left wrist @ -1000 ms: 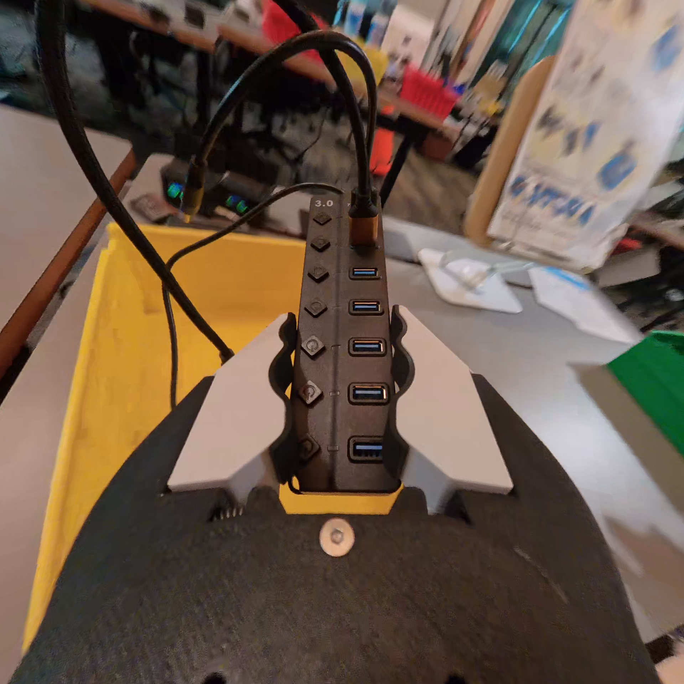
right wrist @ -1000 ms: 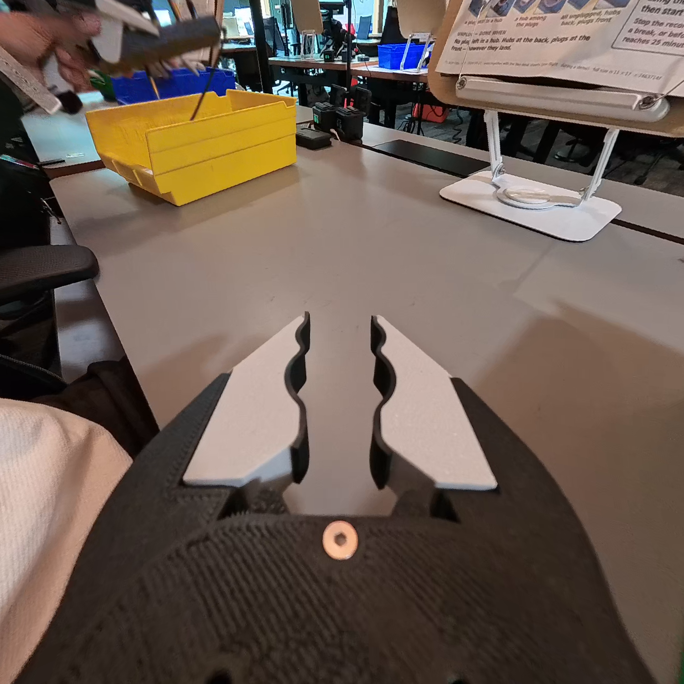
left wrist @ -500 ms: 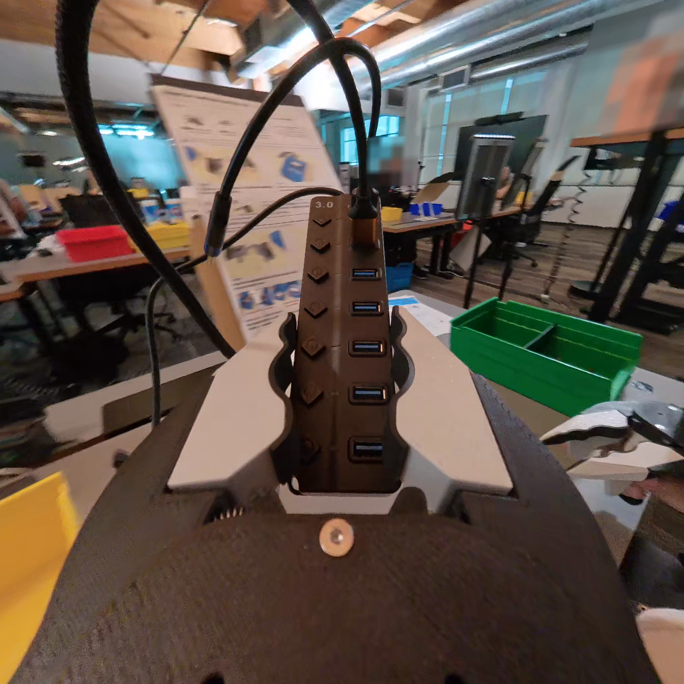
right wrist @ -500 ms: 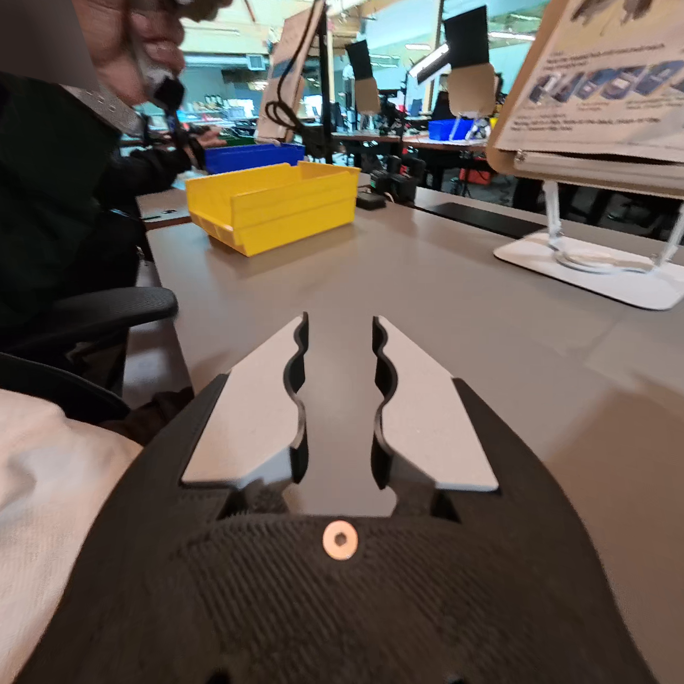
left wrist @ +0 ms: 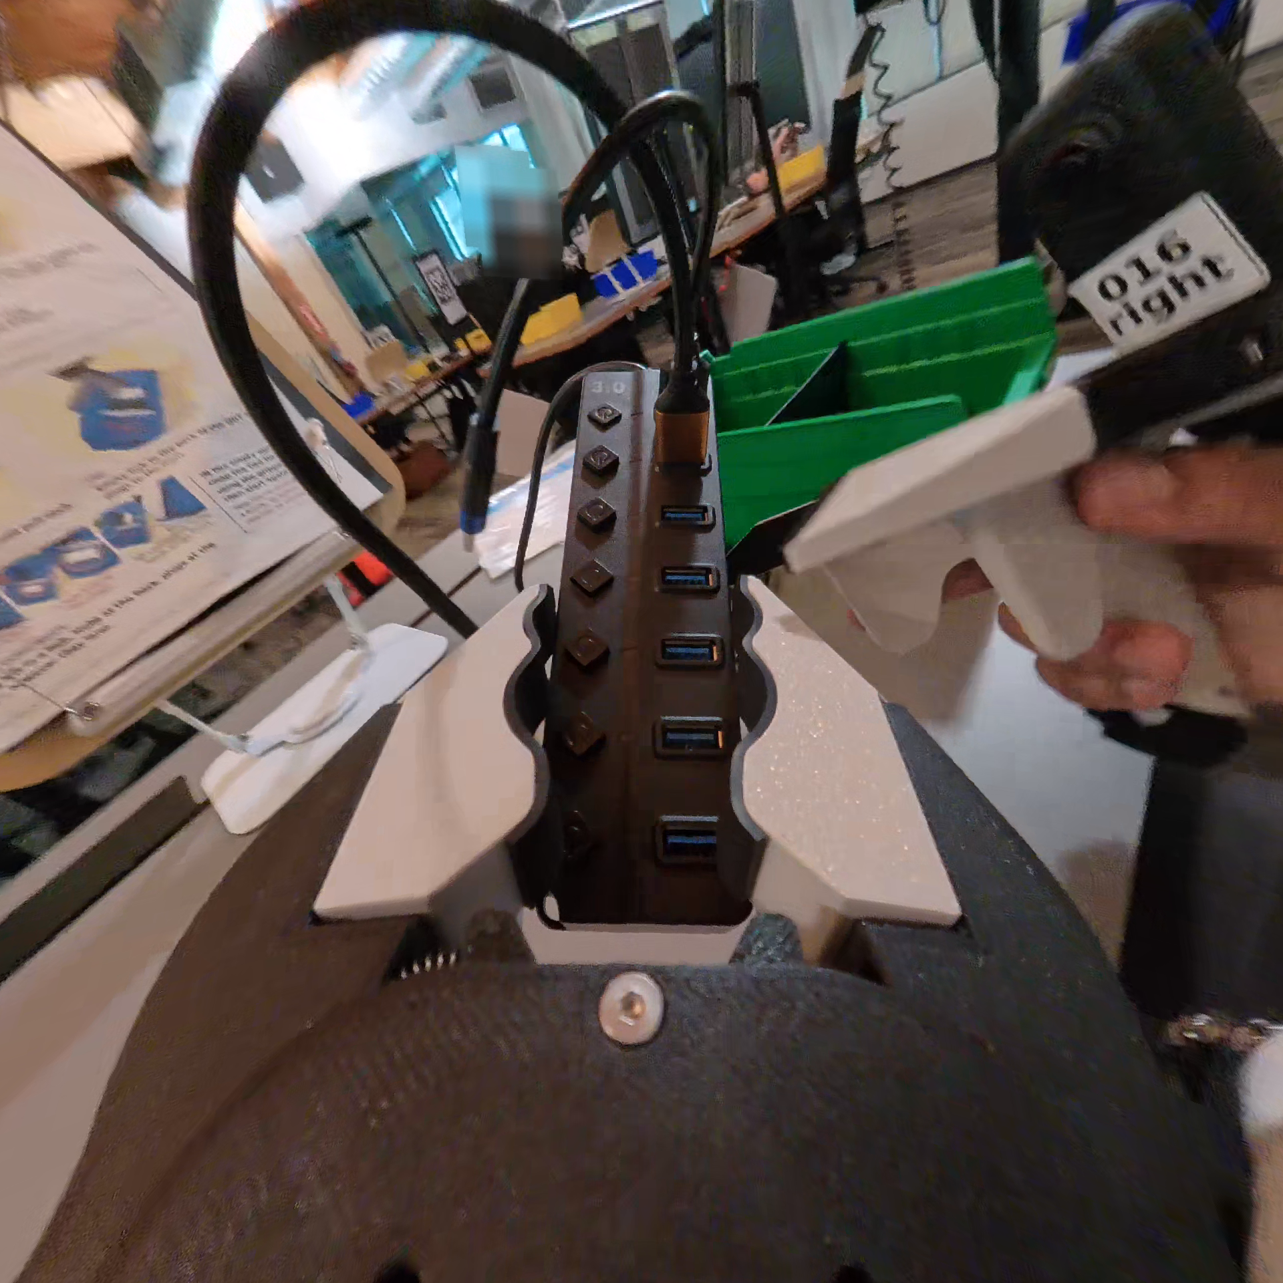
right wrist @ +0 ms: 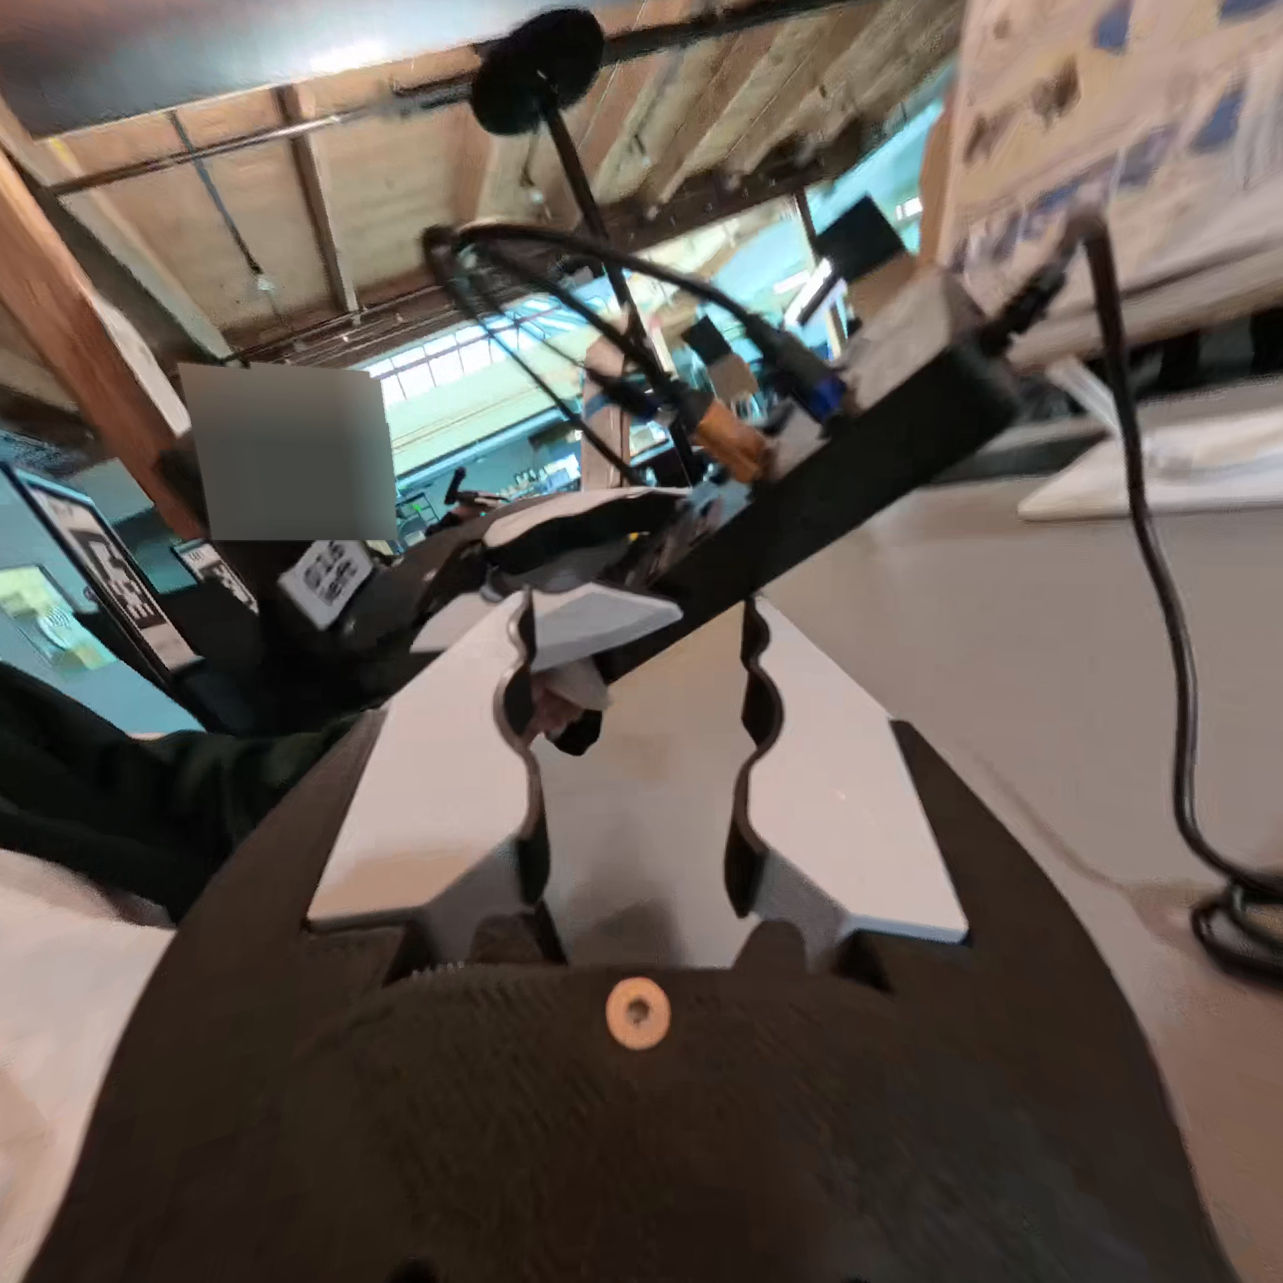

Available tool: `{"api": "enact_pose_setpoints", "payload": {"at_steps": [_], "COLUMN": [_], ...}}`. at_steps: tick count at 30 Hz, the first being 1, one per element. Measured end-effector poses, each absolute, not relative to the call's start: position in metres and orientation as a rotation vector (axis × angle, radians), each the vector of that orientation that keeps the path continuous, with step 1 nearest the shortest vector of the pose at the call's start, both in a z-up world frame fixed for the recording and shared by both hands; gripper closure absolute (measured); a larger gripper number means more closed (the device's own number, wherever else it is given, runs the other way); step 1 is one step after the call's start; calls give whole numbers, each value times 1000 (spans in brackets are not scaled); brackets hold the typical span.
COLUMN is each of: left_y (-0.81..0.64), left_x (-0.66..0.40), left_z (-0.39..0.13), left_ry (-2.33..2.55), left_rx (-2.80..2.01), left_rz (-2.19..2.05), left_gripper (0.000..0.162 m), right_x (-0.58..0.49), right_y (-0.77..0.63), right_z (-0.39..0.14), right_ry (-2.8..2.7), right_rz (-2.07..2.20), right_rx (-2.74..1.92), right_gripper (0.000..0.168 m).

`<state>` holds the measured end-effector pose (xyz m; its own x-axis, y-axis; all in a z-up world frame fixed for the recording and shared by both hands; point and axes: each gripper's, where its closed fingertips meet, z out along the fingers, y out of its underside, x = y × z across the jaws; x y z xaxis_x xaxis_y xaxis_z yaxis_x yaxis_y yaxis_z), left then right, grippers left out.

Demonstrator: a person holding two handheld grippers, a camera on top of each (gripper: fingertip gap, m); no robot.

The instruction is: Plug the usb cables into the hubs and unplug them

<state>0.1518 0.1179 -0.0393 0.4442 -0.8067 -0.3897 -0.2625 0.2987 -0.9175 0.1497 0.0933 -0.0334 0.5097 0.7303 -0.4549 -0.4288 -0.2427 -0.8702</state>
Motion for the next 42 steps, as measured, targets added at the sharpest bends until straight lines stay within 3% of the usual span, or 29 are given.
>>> {"api": "enact_pose_setpoints", "payload": {"at_steps": [4, 5, 6, 8, 12, 15, 17, 19, 24, 29, 33, 37, 39, 42], "left_y": [111, 108, 106, 103, 94, 90, 86, 82, 93, 128, 148, 192, 191, 160], "left_x": [154, 156, 157, 161, 167, 168, 163, 156, 122, 125, 106, 73, 74, 104], "left_z": [-43, -44, -45, -53, -62, -63, -51, -39, -2, -39, -25, -32, -33, -43], "left_ry": [1121, 1131, 1129, 1161, 1195, 1170, 1096, 1064, 849, 823, 521, 221, 275, 554], "left_rx": [-1178, -1178, -1184, -1186, -1126, -1126, -1084, -1019, -938, -1237, -1294, -1352, -1366, -1411], "left_rz": [-396, -414, -419, -403, -376, -453, -519, -550, -720, -1009, -1461, -1623, -1654, -1646], "left_gripper": [111, 111, 111, 111, 109, 110, 94, 94, 106, 102, 98, 110, 119, 119], "right_x": [159, 162, 165, 168, 175, 177, 187, 203, 233, 216, 199, 194, 191, 182], "right_y": [99, 103, 106, 107, 105, 105, 107, 108, 111, 105, 99, 93, 92, 90], "right_z": [-45, -46, -48, -50, -52, -51, -48, -44, -37, -37, -37, -30, -31, -36], "right_ry": [-168, -132, -97, -82, -72, -93, -82, -70, -52, -130, -218, -270, -280, -316], "right_rz": [1271, 1276, 1274, 1284, 1302, 1260, 1181, 1123, 1039, 1136, 1160, 1174, 1190, 1205], "right_rx": [-1484, -1481, -1487, -1491, -1504, -1516, -1514, -1499, -1478, -1472, -1480, -1443, -1443, -1462], "right_gripper": [128, 127, 115, 115, 139, 141, 142, 144, 145, 146, 145, 145, 145, 145]}}
